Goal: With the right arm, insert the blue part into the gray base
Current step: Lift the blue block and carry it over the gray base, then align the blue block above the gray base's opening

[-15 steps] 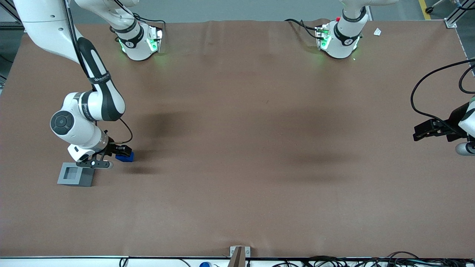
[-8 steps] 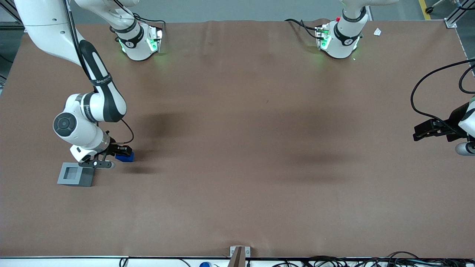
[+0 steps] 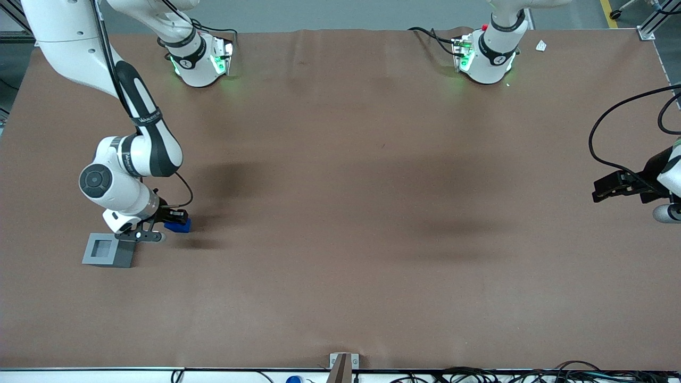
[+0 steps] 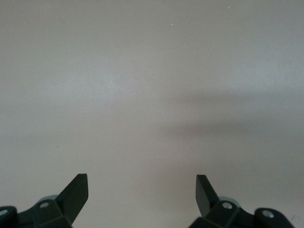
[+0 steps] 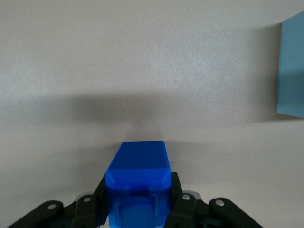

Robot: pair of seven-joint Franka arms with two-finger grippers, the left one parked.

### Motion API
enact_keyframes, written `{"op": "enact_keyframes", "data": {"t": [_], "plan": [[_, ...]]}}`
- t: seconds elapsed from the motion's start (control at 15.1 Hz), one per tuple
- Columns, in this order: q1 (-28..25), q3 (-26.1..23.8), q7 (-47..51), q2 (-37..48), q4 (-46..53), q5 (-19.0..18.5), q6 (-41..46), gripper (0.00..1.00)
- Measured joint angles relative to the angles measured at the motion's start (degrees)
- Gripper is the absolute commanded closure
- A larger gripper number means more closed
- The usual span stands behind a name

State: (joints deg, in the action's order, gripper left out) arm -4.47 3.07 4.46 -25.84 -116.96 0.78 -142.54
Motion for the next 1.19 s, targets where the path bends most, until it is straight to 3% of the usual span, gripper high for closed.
{"op": "enact_keyframes", "data": {"t": [0.2,0.59,0.92,1.19], "plan": [[0.3,0.39,0.0,0.87,3.31,0.0,4.65,0.96],[3.65,0.9,-0.05,4.4,18.55,-0.08,25.74,0.96],[7.05,1.01,-0.99,4.21,23.3,-3.76,26.89,0.96],[10.19,1.07,-4.48,2.67,24.81,-4.2,26.82,0.96]]}}
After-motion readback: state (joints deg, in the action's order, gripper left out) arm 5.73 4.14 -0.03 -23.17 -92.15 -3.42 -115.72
